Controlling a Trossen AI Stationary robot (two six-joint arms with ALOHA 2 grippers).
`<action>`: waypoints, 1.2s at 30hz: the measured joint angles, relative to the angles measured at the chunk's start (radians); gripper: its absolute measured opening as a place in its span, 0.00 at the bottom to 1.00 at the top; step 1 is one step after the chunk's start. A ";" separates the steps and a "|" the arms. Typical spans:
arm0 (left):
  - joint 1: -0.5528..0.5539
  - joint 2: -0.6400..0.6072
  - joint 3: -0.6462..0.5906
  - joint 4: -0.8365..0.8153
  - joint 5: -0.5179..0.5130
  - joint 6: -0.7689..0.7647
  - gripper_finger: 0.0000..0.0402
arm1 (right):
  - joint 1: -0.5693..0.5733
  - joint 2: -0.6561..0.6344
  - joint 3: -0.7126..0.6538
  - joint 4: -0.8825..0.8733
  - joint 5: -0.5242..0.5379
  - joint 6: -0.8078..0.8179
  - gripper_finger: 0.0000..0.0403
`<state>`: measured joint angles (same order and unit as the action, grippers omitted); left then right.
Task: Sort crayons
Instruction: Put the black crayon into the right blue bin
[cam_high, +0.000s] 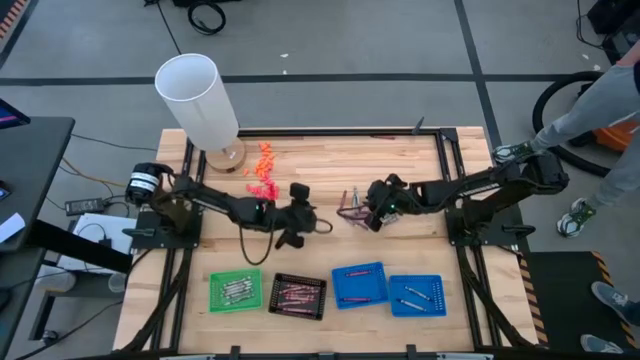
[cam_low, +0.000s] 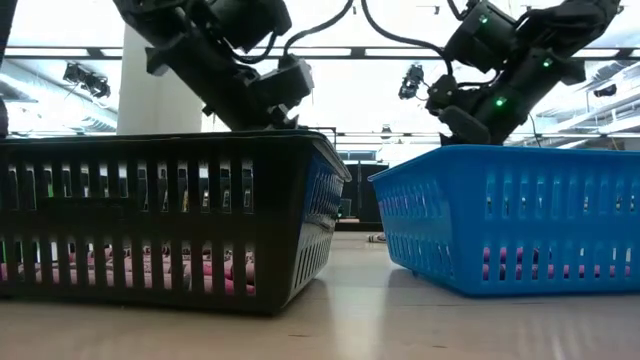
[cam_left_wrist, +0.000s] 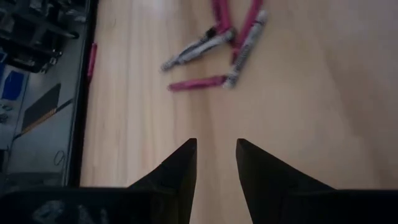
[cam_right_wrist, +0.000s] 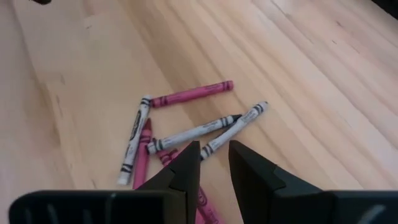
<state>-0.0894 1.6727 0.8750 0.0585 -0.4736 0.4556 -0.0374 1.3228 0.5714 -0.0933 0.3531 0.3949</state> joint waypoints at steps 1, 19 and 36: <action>0.012 -0.004 -0.002 0.001 0.006 0.002 0.31 | -0.005 0.003 0.000 0.008 0.000 0.012 0.24; 0.018 -0.146 -0.014 -0.107 0.097 -0.075 0.31 | -0.077 0.310 0.242 -0.097 0.040 0.117 0.23; 0.049 -0.432 -0.381 0.088 0.059 -0.079 0.31 | -0.199 0.324 0.244 -0.072 -0.051 0.174 0.23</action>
<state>-0.0404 1.2403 0.4935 0.1470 -0.4146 0.3767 -0.2361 1.6469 0.8158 -0.1655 0.3024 0.5685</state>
